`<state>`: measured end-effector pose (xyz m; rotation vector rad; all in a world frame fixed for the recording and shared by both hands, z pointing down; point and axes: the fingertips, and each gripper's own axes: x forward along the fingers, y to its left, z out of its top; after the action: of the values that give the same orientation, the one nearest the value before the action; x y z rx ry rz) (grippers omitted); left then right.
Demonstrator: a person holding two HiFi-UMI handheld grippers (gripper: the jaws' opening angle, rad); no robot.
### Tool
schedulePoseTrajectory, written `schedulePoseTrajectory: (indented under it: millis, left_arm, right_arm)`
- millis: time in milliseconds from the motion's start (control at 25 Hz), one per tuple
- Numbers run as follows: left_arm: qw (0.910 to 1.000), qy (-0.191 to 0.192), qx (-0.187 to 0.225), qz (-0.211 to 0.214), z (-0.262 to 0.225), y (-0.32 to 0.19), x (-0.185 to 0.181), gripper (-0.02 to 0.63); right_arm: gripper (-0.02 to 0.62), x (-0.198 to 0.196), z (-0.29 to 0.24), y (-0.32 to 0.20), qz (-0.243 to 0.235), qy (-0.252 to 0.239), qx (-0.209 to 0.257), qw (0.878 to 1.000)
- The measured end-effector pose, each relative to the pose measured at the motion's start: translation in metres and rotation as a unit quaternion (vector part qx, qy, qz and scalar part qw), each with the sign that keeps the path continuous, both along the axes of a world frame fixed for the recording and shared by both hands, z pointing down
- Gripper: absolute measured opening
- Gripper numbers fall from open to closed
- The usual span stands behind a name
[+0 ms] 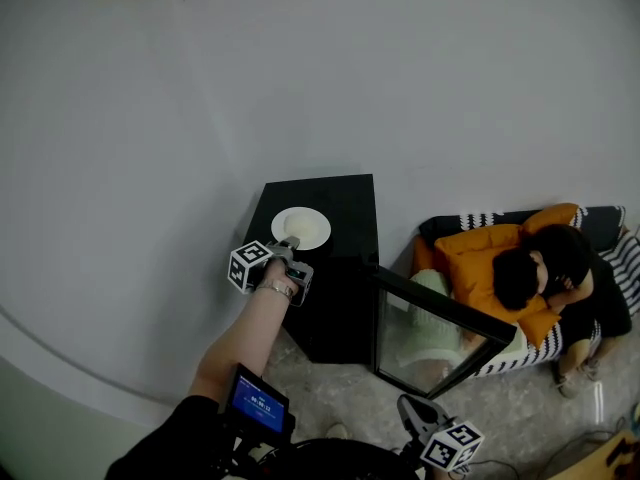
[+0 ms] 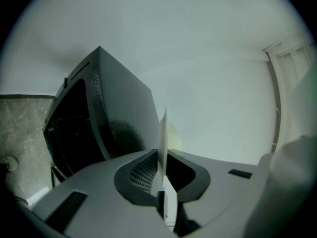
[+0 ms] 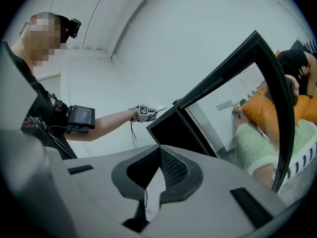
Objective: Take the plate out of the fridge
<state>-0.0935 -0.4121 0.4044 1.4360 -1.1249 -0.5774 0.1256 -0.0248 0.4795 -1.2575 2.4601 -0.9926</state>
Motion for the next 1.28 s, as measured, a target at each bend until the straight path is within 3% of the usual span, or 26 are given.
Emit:
schedulePoseTrajectory:
  millis: [560,760,800,880,1040,1280]
  left_arm:
    - [0.9987,-0.040,-0.031,-0.008,0.008,-0.020,-0.002,0.034]
    - [0.9951,-0.083,-0.052,0.014,0.009,-0.027,0.001,0.062]
    - [0.9942,-0.090,-0.053,0.023,0.009,-0.028,0.004,0.080]
    - [0.9928,-0.098,-0.054,0.042,0.009,-0.031,0.009,0.192]
    - [0.9912,-0.105,-0.056,0.058,0.007,-0.031,0.016,0.243]
    - [0.9827,-0.147,-0.058,0.097,-0.008,-0.029,0.024,0.461]
  right_arm:
    - [-0.003,0.005,0.005,-0.001,0.025,-0.021,-0.001,0.999]
    - [-0.003,0.005,0.002,-0.001,0.029,-0.023,0.001,0.999]
    - [-0.003,0.005,0.003,0.000,0.030,-0.023,0.001,0.999]
    - [-0.003,0.005,0.004,-0.001,0.034,-0.023,0.001,0.999]
    - [-0.003,0.006,0.004,-0.002,0.038,-0.028,0.001,0.999]
    - [-0.003,0.003,0.005,-0.002,0.032,-0.031,0.003,0.999]
